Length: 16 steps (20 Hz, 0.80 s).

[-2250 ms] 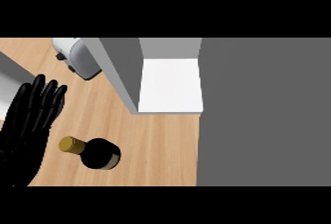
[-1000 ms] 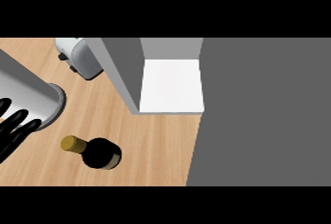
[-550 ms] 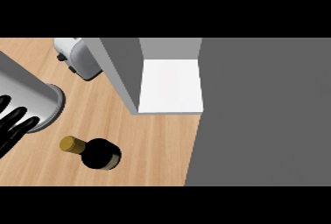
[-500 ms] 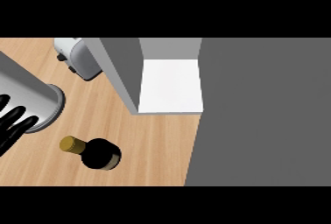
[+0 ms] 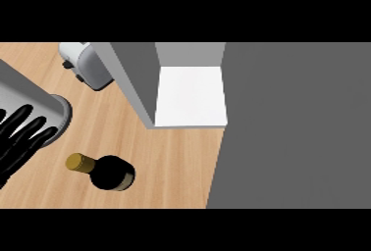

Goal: Pick up the wine, place it into the cabinet and close the cabinet

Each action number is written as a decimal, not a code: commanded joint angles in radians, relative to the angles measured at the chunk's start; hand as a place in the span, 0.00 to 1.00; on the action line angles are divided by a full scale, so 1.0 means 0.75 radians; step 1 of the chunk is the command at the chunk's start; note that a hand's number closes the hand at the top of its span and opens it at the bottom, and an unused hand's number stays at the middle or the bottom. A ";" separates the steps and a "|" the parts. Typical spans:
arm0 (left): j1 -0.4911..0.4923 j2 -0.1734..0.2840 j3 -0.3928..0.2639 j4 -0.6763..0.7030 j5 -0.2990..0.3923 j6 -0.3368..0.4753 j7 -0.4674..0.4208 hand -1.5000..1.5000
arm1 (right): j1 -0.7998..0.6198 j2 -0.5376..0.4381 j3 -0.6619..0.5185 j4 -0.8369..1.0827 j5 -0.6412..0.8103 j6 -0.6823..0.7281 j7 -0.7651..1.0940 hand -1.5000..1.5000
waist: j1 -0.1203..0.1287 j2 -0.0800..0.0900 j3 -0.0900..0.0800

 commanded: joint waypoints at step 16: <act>0.023 -0.216 -0.072 0.476 -0.491 -0.296 -0.365 0.00 | -0.078 -0.110 0.135 -0.234 0.229 -0.162 0.194 0.00 | -0.007 -0.001 -0.001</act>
